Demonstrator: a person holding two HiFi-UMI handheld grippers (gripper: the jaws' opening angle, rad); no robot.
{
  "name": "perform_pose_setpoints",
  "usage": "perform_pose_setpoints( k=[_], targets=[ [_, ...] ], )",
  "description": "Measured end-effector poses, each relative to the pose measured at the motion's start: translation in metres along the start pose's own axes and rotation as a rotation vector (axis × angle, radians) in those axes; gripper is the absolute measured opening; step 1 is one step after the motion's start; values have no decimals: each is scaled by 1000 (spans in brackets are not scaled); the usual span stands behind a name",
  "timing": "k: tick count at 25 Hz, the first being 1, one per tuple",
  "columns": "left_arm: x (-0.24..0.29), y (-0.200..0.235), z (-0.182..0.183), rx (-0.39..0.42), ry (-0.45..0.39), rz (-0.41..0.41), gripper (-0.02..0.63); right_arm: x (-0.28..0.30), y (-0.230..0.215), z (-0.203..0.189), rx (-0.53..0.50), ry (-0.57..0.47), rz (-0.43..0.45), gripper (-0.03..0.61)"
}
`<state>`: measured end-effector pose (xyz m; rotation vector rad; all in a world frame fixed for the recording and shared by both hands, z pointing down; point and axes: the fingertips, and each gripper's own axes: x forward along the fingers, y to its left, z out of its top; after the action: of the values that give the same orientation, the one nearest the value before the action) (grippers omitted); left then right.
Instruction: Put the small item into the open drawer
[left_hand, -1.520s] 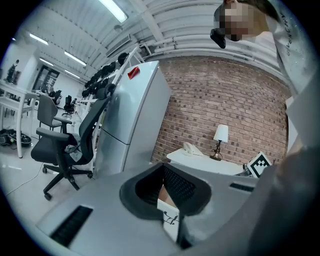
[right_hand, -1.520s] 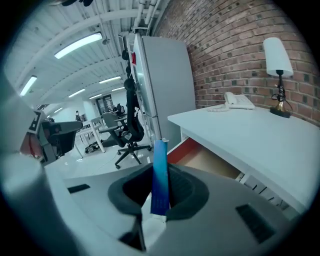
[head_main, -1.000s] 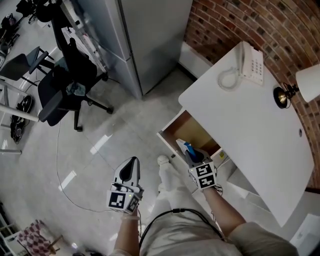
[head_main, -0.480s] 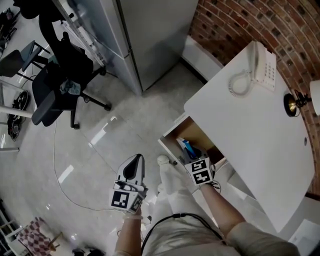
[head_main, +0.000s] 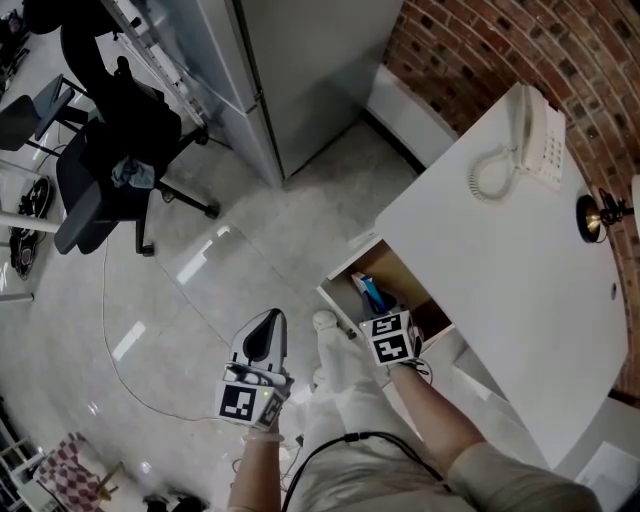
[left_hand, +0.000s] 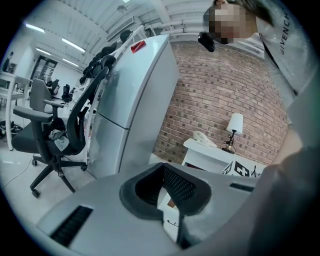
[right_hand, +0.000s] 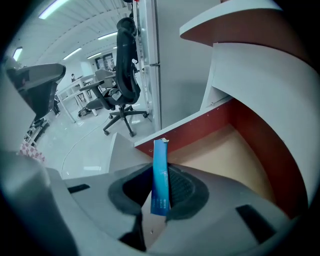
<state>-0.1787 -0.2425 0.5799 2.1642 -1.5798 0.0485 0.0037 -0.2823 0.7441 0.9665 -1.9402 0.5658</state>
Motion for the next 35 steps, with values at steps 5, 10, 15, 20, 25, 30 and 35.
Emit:
perform_pose_setpoints(
  k=[5, 10, 15, 20, 25, 30, 35],
  targets=[
    [-1, 7, -4, -4, 5, 12, 5, 7, -3, 4, -4, 8, -22, 69],
    [-5, 12, -8, -9, 9, 21, 5, 16, 1, 11, -7, 10, -33, 69],
    [-7, 13, -11, -23, 9, 36, 5, 24, 7, 14, -72, 18, -33, 71],
    [-7, 11, -13, -29, -1, 36, 5, 28, 16, 17, -105, 13, -13, 77],
    [-9, 11, -15, -31, -3, 38, 5, 30, 23, 17, -94, 10, 19, 89],
    [-7, 14, -11, -34, -4, 53, 5, 28, 25, 18, -73, 4, 36, 97],
    [-9, 13, -14, -42, 1, 58, 5, 22, 27, 21, -57, -12, 43, 104]
  ],
)
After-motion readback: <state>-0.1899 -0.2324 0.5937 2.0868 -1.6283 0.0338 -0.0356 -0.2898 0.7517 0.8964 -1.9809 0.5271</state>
